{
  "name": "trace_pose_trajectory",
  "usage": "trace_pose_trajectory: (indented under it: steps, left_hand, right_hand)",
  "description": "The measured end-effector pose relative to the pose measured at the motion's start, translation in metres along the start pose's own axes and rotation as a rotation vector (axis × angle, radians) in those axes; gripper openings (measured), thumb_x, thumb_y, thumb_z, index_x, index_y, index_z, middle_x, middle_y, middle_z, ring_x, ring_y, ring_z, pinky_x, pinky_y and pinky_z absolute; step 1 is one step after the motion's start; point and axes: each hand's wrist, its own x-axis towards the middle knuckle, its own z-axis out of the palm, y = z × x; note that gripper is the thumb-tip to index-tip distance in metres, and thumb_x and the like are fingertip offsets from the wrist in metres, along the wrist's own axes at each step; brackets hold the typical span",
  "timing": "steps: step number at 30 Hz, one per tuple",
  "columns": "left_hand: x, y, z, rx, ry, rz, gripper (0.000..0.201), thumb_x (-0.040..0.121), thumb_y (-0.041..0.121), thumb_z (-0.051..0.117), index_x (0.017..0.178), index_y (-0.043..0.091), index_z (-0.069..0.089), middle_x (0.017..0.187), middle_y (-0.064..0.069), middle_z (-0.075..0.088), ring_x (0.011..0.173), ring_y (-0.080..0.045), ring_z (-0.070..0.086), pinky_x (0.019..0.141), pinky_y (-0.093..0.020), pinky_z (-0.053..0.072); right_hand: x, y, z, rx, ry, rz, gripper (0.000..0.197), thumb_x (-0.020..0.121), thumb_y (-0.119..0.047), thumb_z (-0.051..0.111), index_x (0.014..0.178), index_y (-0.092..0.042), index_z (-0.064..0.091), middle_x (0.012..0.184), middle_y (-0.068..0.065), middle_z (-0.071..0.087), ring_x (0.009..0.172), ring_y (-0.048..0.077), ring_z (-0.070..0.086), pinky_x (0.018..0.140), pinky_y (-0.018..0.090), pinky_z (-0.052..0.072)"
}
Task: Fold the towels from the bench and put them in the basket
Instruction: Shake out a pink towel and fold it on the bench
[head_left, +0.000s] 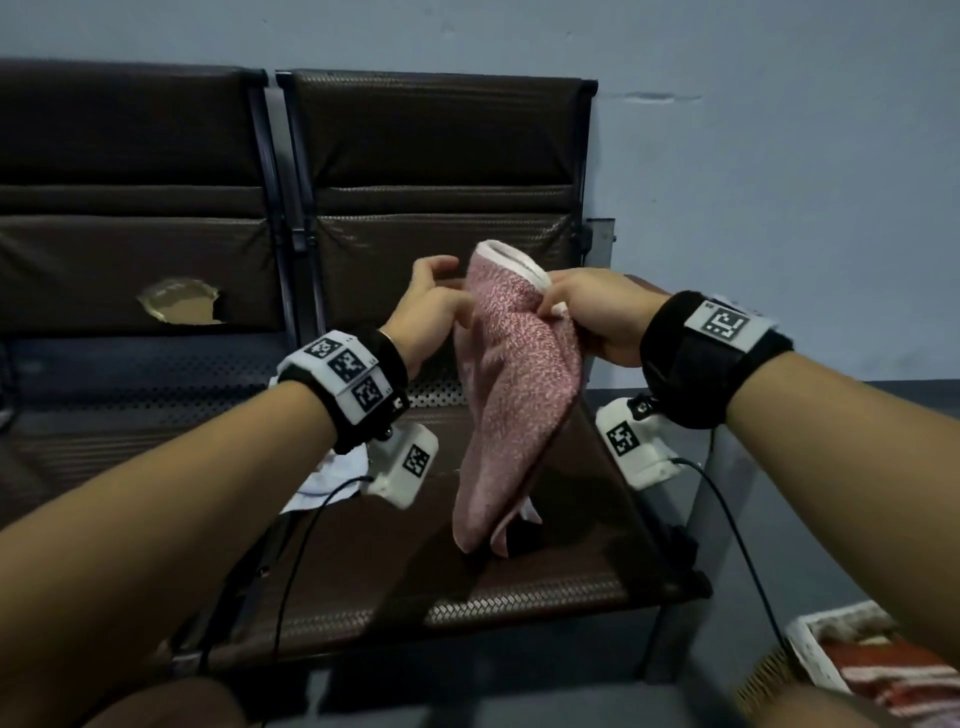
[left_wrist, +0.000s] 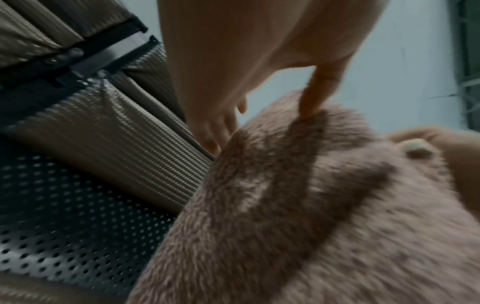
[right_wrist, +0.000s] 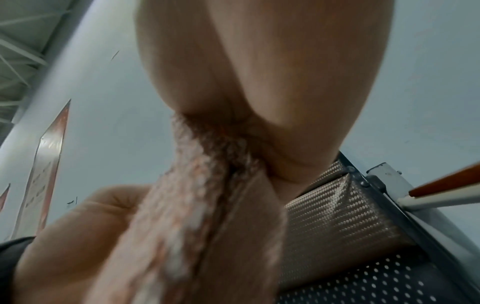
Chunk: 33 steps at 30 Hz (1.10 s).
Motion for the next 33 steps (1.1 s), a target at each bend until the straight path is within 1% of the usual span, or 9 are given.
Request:
trace_pose_trajectory:
  steps: [4, 7, 11, 15, 18, 21, 26, 29, 33]
  left_hand:
    - [0.009, -0.005, -0.012, -0.151, -0.436, -0.170, 0.026, 0.082, 0.006, 0.057, 0.103, 0.007, 0.071, 0.098, -0.012, 0.073, 0.088, -0.022, 0.070, 0.073, -0.027, 0.057]
    - [0.029, -0.015, -0.016, -0.039, -0.308, -0.159, 0.019, 0.090, 0.016, 0.069, 0.105, 0.005, 0.073, 0.101, -0.011, 0.076, 0.088, -0.018, 0.074, 0.071, -0.025, 0.058]
    - [0.061, -0.035, -0.008, 0.246, -0.103, -0.031, 0.008, 0.090, 0.021, 0.073, 0.091, 0.013, 0.077, 0.090, -0.005, 0.076, 0.081, -0.011, 0.070, 0.078, -0.032, 0.058]
    - [0.089, -0.039, 0.000, 0.261, 0.098, 0.145, 0.015, 0.089, 0.010, 0.071, 0.102, 0.012, 0.077, 0.098, -0.011, 0.076, 0.089, -0.015, 0.067, 0.089, -0.042, 0.056]
    - [0.101, -0.029, -0.005, 0.145, 0.146, 0.244, 0.022, 0.087, 0.005, 0.069, 0.095, 0.024, 0.077, 0.087, 0.004, 0.076, 0.084, -0.008, 0.070, 0.079, -0.032, 0.059]
    - [0.099, -0.026, -0.017, 0.051, 0.126, 0.282, 0.023, 0.087, 0.002, 0.068, 0.103, 0.015, 0.077, 0.095, -0.002, 0.077, 0.089, -0.010, 0.070, 0.081, -0.027, 0.058]
    - [0.058, -0.081, -0.036, 0.329, 0.018, 0.133, 0.015, 0.083, 0.000, 0.072, 0.078, 0.014, 0.072, 0.064, 0.011, 0.066, 0.062, 0.006, 0.056, 0.061, -0.015, 0.045]
    - [0.032, -0.126, -0.043, 0.503, -0.186, -0.080, 0.013, 0.082, 0.005, 0.077, 0.075, 0.009, 0.067, 0.069, -0.005, 0.063, 0.069, -0.012, 0.055, 0.067, -0.028, 0.042]
    - [0.004, -0.165, -0.039, 0.484, -0.453, -0.381, 0.007, 0.085, 0.006, 0.074, 0.081, 0.005, 0.069, 0.072, -0.011, 0.064, 0.063, -0.018, 0.060, 0.059, -0.025, 0.052]
  right_hand:
    - [0.011, 0.002, -0.005, 0.023, 0.019, -0.025, 0.034, 0.087, -0.004, 0.051, 0.102, -0.021, 0.077, 0.110, 0.016, 0.073, 0.107, 0.034, 0.068, 0.097, 0.047, 0.054]
    - [0.023, 0.008, -0.018, -0.290, -0.008, -0.014, 0.027, 0.084, -0.034, 0.071, 0.105, -0.017, 0.074, 0.102, 0.008, 0.076, 0.093, 0.025, 0.074, 0.084, 0.039, 0.059]
    - [0.048, 0.022, -0.034, -0.608, 0.069, 0.057, 0.008, 0.075, -0.021, 0.076, 0.077, -0.015, 0.071, 0.075, 0.003, 0.070, 0.068, 0.017, 0.067, 0.057, 0.023, 0.053]
    - [0.073, 0.033, -0.039, -0.574, 0.394, -0.174, 0.013, 0.086, -0.018, 0.065, 0.074, -0.024, 0.065, 0.066, -0.007, 0.061, 0.062, 0.009, 0.057, 0.044, 0.016, 0.039]
    - [0.080, 0.036, -0.035, -0.465, 0.539, -0.390, 0.023, 0.092, -0.019, 0.058, 0.070, -0.028, 0.057, 0.060, -0.013, 0.053, 0.051, -0.003, 0.049, 0.042, 0.010, 0.030]
    - [0.077, 0.041, -0.031, -0.437, 0.571, -0.518, 0.029, 0.092, -0.019, 0.057, 0.065, -0.030, 0.053, 0.057, -0.014, 0.050, 0.048, -0.010, 0.047, 0.045, 0.009, 0.031]
    - [0.063, 0.088, -0.018, -0.607, 0.335, -0.408, 0.015, 0.092, -0.021, 0.060, 0.078, -0.027, 0.062, 0.068, -0.009, 0.060, 0.066, 0.009, 0.056, 0.061, 0.029, 0.039]
    - [0.049, 0.125, -0.008, -0.682, 0.098, -0.275, 0.009, 0.093, -0.021, 0.063, 0.085, -0.023, 0.067, 0.077, 0.003, 0.068, 0.074, 0.017, 0.061, 0.071, 0.031, 0.045]
    - [0.032, 0.171, 0.001, -0.653, -0.194, 0.003, 0.015, 0.091, -0.023, 0.070, 0.085, -0.010, 0.072, 0.066, -0.004, 0.062, 0.060, 0.010, 0.056, 0.059, 0.021, 0.044]
